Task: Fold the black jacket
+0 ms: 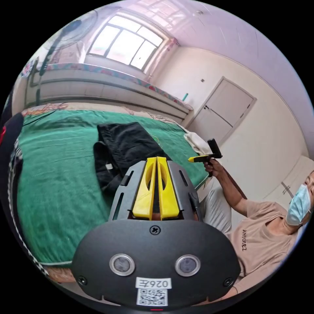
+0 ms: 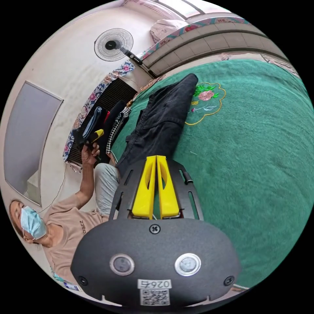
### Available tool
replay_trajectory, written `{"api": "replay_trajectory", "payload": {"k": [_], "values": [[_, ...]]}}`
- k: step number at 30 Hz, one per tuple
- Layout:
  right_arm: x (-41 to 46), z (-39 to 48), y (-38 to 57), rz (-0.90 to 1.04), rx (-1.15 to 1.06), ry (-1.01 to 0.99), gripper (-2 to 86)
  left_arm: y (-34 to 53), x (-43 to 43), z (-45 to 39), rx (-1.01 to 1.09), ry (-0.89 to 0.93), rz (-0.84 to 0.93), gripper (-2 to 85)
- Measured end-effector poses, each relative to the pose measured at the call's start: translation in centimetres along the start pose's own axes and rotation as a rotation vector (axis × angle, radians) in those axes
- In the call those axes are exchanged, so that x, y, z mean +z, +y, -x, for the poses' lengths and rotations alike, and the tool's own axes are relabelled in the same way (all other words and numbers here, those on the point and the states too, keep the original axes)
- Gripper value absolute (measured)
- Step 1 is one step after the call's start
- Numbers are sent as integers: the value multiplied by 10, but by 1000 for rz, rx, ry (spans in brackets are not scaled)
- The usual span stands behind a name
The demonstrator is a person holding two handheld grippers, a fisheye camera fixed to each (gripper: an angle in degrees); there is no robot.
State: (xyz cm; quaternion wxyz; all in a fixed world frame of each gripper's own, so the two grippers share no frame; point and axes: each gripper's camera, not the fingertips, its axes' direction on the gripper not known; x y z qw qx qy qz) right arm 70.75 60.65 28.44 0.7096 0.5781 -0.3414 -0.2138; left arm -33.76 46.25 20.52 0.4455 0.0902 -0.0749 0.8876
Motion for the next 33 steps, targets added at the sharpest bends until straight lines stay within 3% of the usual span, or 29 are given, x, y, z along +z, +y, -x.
{"api": "replay_trajectory", "payload": {"k": [5,8,10,14,17,22,25,28,31,33], "values": [[135,42,-27,86,-43,53,-9,-79,98,-16,81,21,169,-10],[212,63,-30,217,-76,176,-9,-114,170,-14,117,-210,296,-10],[245,83,-25,260,-145,261,-9,-121,234,-2,181,-477,550,-9],[291,145,5,213,-293,436,-9,-124,232,-1,167,-464,536,-10],[310,197,34,64,-416,621,-10,-110,188,-8,142,-491,344,-10],[331,262,68,-179,-521,770,-12,-49,50,-38,129,-121,-233,-10],[340,297,72,-219,-535,747,-10,-19,-27,-62,215,101,-477,-10],[308,345,89,-455,-546,693,-9,15,-102,-95,346,221,-698,-10],[273,382,105,-687,-552,674,-9,53,-164,-131,513,257,-934,-10],[249,401,102,-737,-513,632,-9,79,-193,-153,627,239,-1085,-10]]}}
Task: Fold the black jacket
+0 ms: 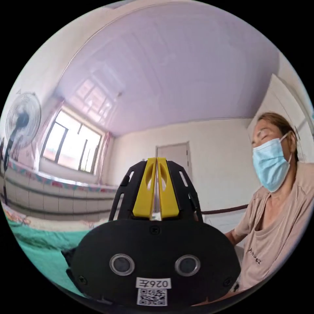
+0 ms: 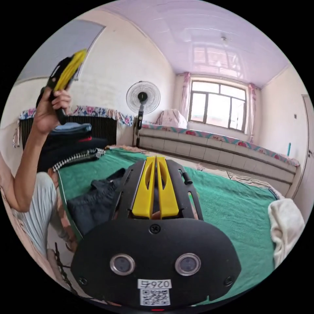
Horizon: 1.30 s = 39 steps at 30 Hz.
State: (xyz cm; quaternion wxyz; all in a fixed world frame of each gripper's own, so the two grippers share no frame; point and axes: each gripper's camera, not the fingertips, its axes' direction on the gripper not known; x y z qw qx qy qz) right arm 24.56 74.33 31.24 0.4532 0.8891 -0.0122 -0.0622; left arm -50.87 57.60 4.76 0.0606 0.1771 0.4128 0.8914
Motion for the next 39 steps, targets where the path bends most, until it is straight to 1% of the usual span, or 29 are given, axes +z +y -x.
{"api": "replay_trajectory", "payload": {"k": [1,2,3,4,6,8,10,11,13,14,16,17,18,19,20,21,24,25,27,30,32,33,34,39], "values": [[-13,-5,-19,-24,43,-18,-10,-13,-12,-18,75,-11,-75,-9],[-28,-11,-35,-62,70,-54,-10,-18,-17,-25,108,-4,-107,-9],[-35,-14,-43,-82,86,-75,-10,-29,-25,-35,156,54,-145,-9],[-46,-21,-58,-114,121,-121,-11,-40,-28,-37,160,125,-149,-7],[-48,-32,-78,-108,139,-204,-12,-53,-29,-36,136,171,-98,-3],[-36,-53,-100,-58,183,-288,-11,-60,-27,-36,163,104,-34,3],[-27,-73,-112,-25,219,-331,-10,-58,-18,-24,190,-79,152,-2],[-22,-88,-118,-15,248,-345,-9,-55,-14,-18,194,-136,218,-5],[-9,-115,-128,30,312,-338,-7,-27,0,22,177,-390,532,-5],[4,-134,-135,65,345,-365,-4,-17,2,36,160,-454,611,-5],[28,-167,-140,114,438,-415,3,38,-4,103,21,-635,883,3],[43,-186,-141,128,502,-444,15,52,-9,121,-46,-650,926,13],[51,-195,-141,139,537,-453,25,81,-22,156,-183,-641,992,32],[68,-211,-142,167,597,-479,42,108,-35,187,-318,-658,1049,73],[87,-224,-145,199,632,-516,56,121,-41,201,-380,-661,1072,94],[96,-228,-146,216,647,-528,58,146,-52,226,-491,-678,1119,107],[144,-238,-157,328,672,-559,64,192,-75,273,-707,-687,1135,124],[164,-237,-164,370,668,-559,68,202,-76,288,-780,-648,1122,125],[196,-233,-174,429,647,-546,78,211,-69,303,-809,-617,1130,130],[254,-227,-187,540,617,-509,88,232,-56,318,-792,-625,1232,146],[301,-227,-187,612,630,-503,92,248,-50,330,-840,-583,1277,163],[313,-228,-185,625,639,-510,92,258,-47,336,-872,-559,1288,171],[334,-231,-181,641,671,-531,90,262,-46,342,-879,-577,1280,176],[383,-254,-179,603,797,-581,87,269,-34,365,-908,-581,1247,173]]}}
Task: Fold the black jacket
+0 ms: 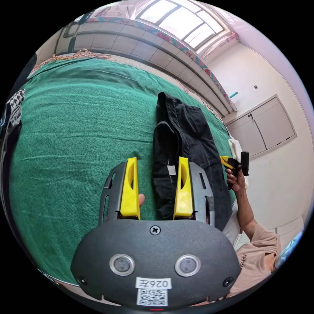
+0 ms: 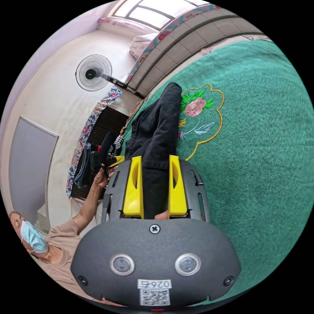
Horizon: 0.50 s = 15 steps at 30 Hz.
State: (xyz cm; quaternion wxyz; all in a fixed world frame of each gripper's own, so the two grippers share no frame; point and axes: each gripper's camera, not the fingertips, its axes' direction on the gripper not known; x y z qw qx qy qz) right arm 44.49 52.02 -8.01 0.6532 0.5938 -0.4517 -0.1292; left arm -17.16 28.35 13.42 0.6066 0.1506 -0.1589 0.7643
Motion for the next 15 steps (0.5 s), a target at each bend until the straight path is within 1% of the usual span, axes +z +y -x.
{"api": "replay_trajectory", "payload": {"k": [6,8,10,11,13,15], "values": [[19,-21,-38,-38,67,-73,105,-35,16,-13,43,11,-1,179],[45,-13,-57,-11,44,-75,104,-43,20,-22,83,40,1,184],[68,-4,-71,17,21,-68,104,-53,33,-35,118,140,47,180],[84,1,-79,33,9,-48,101,-55,37,-38,122,147,55,178],[106,6,-88,45,0,-45,99,-63,42,-52,163,49,67,162],[127,6,-97,52,3,-56,98,-69,44,-56,150,57,75,154]]}}
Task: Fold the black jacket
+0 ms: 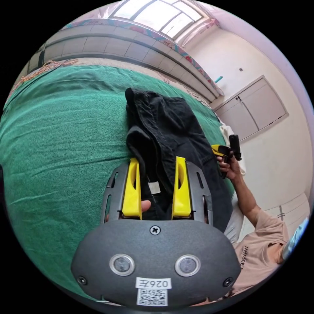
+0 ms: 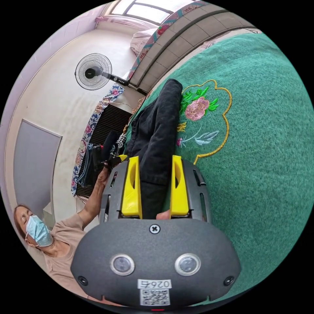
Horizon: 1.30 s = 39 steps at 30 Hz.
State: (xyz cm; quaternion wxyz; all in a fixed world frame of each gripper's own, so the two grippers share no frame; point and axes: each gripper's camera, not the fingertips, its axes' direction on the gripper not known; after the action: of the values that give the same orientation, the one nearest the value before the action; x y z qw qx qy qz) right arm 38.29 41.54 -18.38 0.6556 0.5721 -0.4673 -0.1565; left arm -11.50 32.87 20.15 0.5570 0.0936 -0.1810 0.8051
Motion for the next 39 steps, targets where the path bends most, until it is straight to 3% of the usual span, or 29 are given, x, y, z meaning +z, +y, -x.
{"api": "replay_trajectory", "payload": {"k": [5,9,12,17,24,30,35,39], "values": [[79,-16,-42,-11,54,-83,95,-13,2,-11,-19,-24,15,125],[149,6,-69,45,16,5,89,-26,10,-40,57,-5,11,154],[200,24,-74,74,-27,115,75,-31,16,-70,140,-201,55,124],[285,76,-46,-19,-180,357,40,-27,18,-116,251,-243,28,41],[368,212,38,-183,-598,852,12,7,0,-229,430,-476,-184,18],[290,269,113,-391,-659,938,8,40,-41,-339,533,-412,-412,15],[146,297,172,-585,-627,1026,7,52,-63,-450,689,-287,-513,14],[23,295,214,-691,-575,1062,6,51,-65,-542,781,-84,-551,13]]}}
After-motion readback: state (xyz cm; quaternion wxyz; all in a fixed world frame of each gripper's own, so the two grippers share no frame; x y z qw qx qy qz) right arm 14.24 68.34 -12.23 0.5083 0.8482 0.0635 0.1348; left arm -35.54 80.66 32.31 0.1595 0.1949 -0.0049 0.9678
